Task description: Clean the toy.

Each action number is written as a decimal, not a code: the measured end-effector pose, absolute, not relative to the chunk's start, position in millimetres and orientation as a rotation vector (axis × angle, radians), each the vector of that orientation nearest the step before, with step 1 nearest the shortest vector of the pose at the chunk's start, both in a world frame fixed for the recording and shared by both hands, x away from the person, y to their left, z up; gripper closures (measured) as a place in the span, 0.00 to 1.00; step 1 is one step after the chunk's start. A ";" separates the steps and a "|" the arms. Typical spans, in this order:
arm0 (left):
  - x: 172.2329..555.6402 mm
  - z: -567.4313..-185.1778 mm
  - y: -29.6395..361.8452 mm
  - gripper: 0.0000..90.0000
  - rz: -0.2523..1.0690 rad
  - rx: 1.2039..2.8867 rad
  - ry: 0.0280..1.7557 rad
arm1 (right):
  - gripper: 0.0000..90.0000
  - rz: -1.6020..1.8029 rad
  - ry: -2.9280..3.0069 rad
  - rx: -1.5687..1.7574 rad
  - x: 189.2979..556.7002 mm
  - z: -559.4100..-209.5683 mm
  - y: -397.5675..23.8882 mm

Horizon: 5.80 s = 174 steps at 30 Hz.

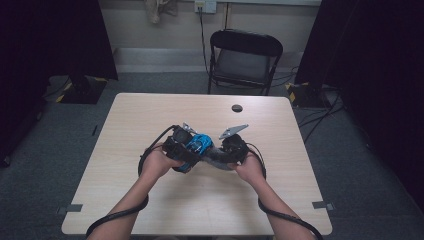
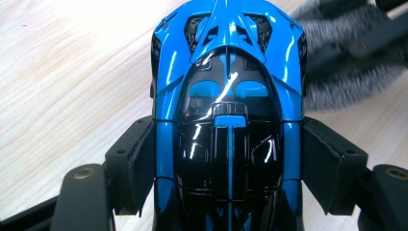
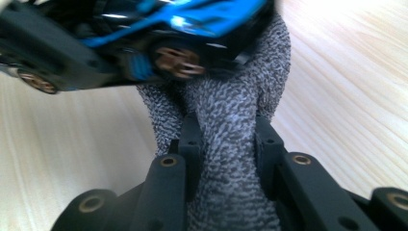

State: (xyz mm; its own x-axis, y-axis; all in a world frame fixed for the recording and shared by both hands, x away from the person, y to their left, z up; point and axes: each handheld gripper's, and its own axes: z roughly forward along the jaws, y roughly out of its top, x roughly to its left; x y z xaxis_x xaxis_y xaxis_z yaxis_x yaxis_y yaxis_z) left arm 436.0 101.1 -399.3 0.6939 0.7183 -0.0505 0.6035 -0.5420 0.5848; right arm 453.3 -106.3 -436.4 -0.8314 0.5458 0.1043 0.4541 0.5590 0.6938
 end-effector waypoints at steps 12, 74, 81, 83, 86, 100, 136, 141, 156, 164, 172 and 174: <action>440.0 -400.2 98.4 0.31 0.256 2.324 1.019 | 0.80 1.155 2.690 0.820 446.2 -440.6 -94.4; 422.5 -399.3 106.6 0.31 0.262 2.316 1.002 | 0.80 1.138 2.575 0.941 461.0 -427.6 -109.7; 424.3 -399.8 112.2 0.31 0.257 2.311 1.020 | 0.80 1.166 2.614 0.887 455.3 -429.9 -98.0; 425.1 -398.3 114.0 0.31 0.259 2.311 1.021 | 0.80 1.176 2.617 0.877 453.5 -429.9 -95.9; 426.7 -396.1 114.7 0.31 0.259 2.299 1.028 | 0.80 1.192 2.631 0.853 450.8 -430.3 -91.5; 432.6 -393.4 115.7 0.31 0.249 2.274 1.053 | 0.80 1.236 2.692 0.759 436.5 -439.0 -71.1; 446.0 -409.3 175.6 0.31 0.314 2.212 1.248 | 0.79 1.123 2.663 0.880 444.2 -447.6 -121.1; 445.8 -417.8 189.5 0.31 0.325 2.217 1.281 | 0.79 1.062 2.611 0.967 454.7 -446.7 -152.0; 449.4 -442.7 212.3 0.31 0.336 2.228 1.370 | 0.78 0.963 2.476 1.207 469.9 -455.7 -221.0; 455.1 -453.6 219.2 0.31 0.349 2.233 1.403 | 0.78 0.937 2.431 1.281 475.3 -459.0 -238.6; 459.4 -462.5 226.4 0.31 0.369 2.225 1.434 | 0.77 0.894 2.372 1.356 478.5 -464.0 -261.1; 460.3 -464.0 226.8 0.31 0.376 2.223 1.433 | 0.77 0.885 2.363 1.379 479.4 -466.4 -267.2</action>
